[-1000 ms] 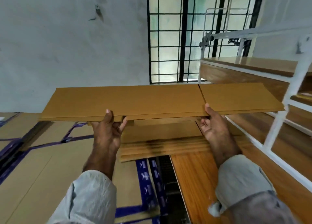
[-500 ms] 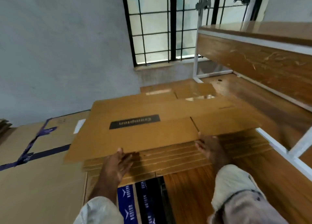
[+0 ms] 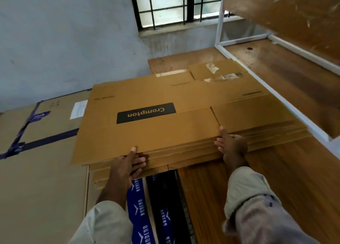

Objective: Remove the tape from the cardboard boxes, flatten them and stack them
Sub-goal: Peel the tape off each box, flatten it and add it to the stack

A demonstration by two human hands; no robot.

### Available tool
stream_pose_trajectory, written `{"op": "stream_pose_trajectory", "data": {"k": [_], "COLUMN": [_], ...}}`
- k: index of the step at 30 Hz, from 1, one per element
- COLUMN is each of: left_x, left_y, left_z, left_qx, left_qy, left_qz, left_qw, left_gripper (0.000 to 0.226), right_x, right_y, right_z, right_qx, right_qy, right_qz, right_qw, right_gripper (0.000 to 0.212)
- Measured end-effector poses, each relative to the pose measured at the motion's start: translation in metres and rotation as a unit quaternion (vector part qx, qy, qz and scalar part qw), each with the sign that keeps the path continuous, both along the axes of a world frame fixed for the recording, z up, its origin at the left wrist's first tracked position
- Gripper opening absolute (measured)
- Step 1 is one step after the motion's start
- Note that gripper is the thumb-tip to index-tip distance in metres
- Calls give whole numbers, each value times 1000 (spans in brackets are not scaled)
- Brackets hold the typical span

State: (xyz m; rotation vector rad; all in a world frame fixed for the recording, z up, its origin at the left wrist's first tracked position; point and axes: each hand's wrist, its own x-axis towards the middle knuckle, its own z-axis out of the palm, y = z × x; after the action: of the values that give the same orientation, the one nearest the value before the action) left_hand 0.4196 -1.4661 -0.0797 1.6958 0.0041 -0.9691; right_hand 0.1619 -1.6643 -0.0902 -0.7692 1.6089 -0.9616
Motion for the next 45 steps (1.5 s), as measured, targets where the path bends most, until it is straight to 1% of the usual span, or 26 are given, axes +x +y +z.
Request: {"op": "stream_pose_trajectory", "data": {"k": [3, 5, 7, 9, 11, 12, 14, 16, 19, 24, 29, 33, 37, 40, 45], "left_x": [4, 7, 8, 1, -14, -24, -48, -73, -105, -127, -153, -196, -248, -286, -337], "left_y": [4, 7, 11, 15, 19, 21, 28, 38, 63, 120, 193, 264, 346, 403, 476], "left_z": [2, 6, 8, 11, 12, 13, 20, 26, 39, 58, 81, 93, 86, 80, 90], "left_qx": [49, 87, 125, 135, 118, 97, 33, -38, -94, -127, -164, -197, -257, -249, -233], "left_qy": [-67, -140, -245, -348, -442, -481, -533, -569, -588, -589, -610, -612, -602, -601, -607], "left_qz": [-61, -111, -176, -225, -257, -263, -256, -251, -252, -242, -201, -187, -167, -181, -201], "left_qw": [995, 980, 945, 900, 851, 831, 806, 782, 762, 760, 749, 743, 737, 737, 733], "left_gripper": [51, 57, 60, 55, 43, 37, 31, 32, 34, 43, 48, 48, 46, 46, 46], "right_x": [1, -3, -10, -15, -16, -14, -8, -3, -2, -22, -55, -97, -153, -197, -267], "right_y": [-1, 1, 6, 19, 41, 56, 91, 129, 180, 247, 317, 393, 480, 540, 615], "right_z": [0, 4, 9, 14, 22, 28, 41, 52, 61, 72, 106, 124, 124, 121, 124], "right_qx": [-4, -4, 0, -11, -45, -65, -114, -183, -259, -318, -379, -428, -447, -441, -414], "right_qy": [28, 17, -4, 25, 94, 122, 141, 142, 150, 219, 296, 314, 335, 352, 360], "right_qz": [21, 52, 93, 137, 182, 212, 280, 329, 352, 365, 325, 314, 307, 315, 308], "right_qw": [999, 998, 996, 990, 978, 968, 943, 916, 887, 847, 814, 787, 771, 763, 777], "right_gripper": [37, 46, 47, 40, 34, 36, 44, 49, 52, 57, 59, 69, 67, 64, 73]}}
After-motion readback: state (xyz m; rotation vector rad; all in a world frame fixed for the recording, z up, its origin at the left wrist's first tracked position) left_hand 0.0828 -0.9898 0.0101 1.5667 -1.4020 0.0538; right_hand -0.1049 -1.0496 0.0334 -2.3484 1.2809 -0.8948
